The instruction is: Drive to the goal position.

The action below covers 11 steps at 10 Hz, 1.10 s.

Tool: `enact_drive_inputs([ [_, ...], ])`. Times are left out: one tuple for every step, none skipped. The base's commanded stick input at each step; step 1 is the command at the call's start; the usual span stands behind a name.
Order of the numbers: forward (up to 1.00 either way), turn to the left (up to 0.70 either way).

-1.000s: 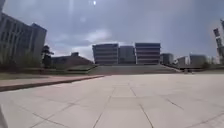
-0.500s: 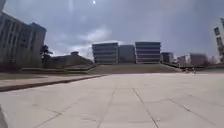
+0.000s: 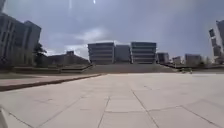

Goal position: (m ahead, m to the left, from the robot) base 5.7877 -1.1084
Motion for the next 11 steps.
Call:
enact_drive_inputs([
  [1.0,0.0],
  [1.0,0.0],
  [1.0,0.0],
  [1.0,-0.04],
  [1.0,-0.17],
  [1.0,-0.35],
  [1.0,0.0],
  [1.0,0.0],
  [1.0,0.0],
  [1.0,0.0],
  [1.0,-0.02],
])
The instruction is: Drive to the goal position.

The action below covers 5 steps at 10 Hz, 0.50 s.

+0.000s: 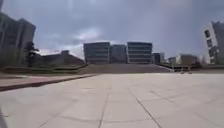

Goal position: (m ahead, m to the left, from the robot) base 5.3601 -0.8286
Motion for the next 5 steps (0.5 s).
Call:
enact_drive_inputs([
  [1.0,-0.22],
  [1.0,-0.28],
  [1.0,-0.13],
  [1.0,0.0],
  [1.0,0.0],
])
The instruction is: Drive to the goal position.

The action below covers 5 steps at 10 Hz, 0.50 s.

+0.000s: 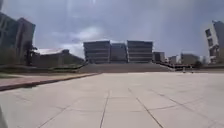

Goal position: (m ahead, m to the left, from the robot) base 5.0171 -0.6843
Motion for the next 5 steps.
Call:
enact_drive_inputs([
  [1.0,0.0],
  [1.0,0.0],
  [1.0,0.0],
  [1.0,0.0],
  [1.0,0.0],
])
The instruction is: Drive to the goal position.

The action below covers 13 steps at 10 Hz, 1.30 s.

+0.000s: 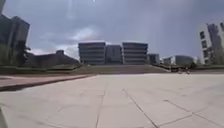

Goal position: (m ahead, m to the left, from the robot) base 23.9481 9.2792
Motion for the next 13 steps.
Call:
enact_drive_inputs([
  [1.0,-0.03],
  [1.0,-0.14],
  [1.0,-0.08],
  [1.0,0.0],
  [1.0,0.0],
  [1.0,0.0],
  [1.0,0.0],
  [1.0,0.0],
  [1.0,0.0],
  [1.0,0.01],
  [1.0,0.03],
  [1.0,0.03],
  [1.0,0.03],
])
